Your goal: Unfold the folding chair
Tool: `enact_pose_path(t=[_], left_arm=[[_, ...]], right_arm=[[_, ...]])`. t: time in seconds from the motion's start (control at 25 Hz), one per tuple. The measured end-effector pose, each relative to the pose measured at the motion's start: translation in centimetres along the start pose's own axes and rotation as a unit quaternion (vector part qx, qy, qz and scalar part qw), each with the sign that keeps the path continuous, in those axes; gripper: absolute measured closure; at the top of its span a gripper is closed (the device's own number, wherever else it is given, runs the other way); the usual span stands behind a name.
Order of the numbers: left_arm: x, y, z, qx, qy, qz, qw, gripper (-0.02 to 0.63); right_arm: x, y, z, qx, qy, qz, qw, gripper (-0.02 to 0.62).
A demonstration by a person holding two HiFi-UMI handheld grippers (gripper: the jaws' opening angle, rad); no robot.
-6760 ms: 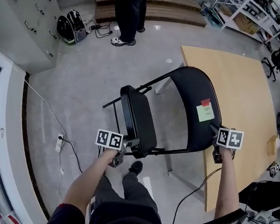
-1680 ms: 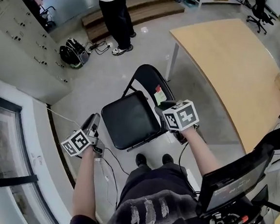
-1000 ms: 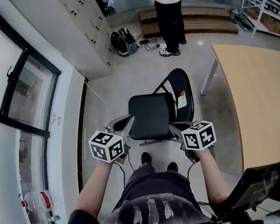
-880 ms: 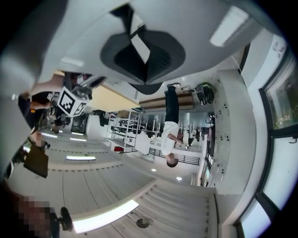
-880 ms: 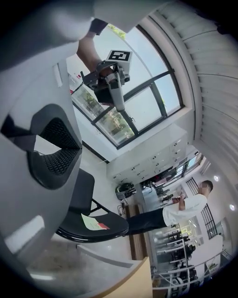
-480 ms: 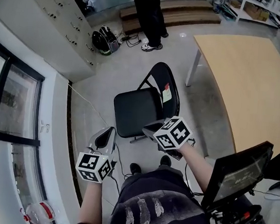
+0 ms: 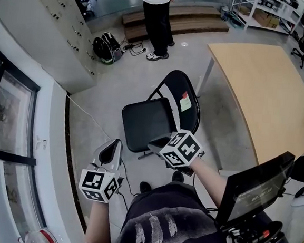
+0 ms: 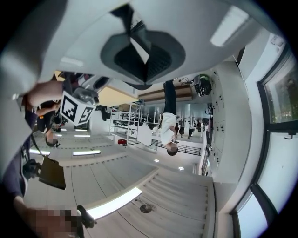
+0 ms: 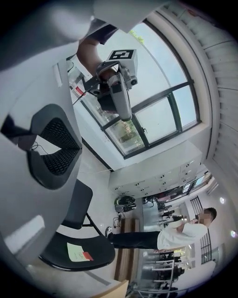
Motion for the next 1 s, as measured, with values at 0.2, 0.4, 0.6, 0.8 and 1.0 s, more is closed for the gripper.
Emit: enact_pose_path(t=[0.2,0.4,0.6,0.8,1.0], left_arm=[[2.8,0.0,3.7,0.016,-0.013,-0.016,0.9997,0.604],[4.8,-1.4,5.8,0.034,-0.038,-0.016,0.9986,0.604],[6.0,-2.6,7.0,0.043,-0.066,-0.007,0.9969,0.604],[6.2,-2.2,7.0,0.041,-0.08,-0.008,0.9959,0.604],[5.7,-2.6,6.9,0.048,-0.078,-0.005,0.9958,0.604]], right_arm=[[-3.0,1.6,3.3,0.012,-0.017,0.002,1.0,0.595],[-5.4,1.8,6.5,0.02,-0.03,0.006,0.999,0.595],[-7.0,0.7,8.6,0.01,-0.045,0.009,0.999,0.595],[-7.0,1.0,9.4,0.011,-0.054,0.011,0.998,0.595],[-6.8,1.3,8.6,0.022,-0.056,0.019,0.998,0.595]])
Point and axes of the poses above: the fingertips, and each gripper's own axes: x backward along the fingers, z to its left, y out of its top, the point moved 2 cm from there along x, backward along the fingers, and after that the axes turned 8 degrees about -z, right-handed, at the moved point
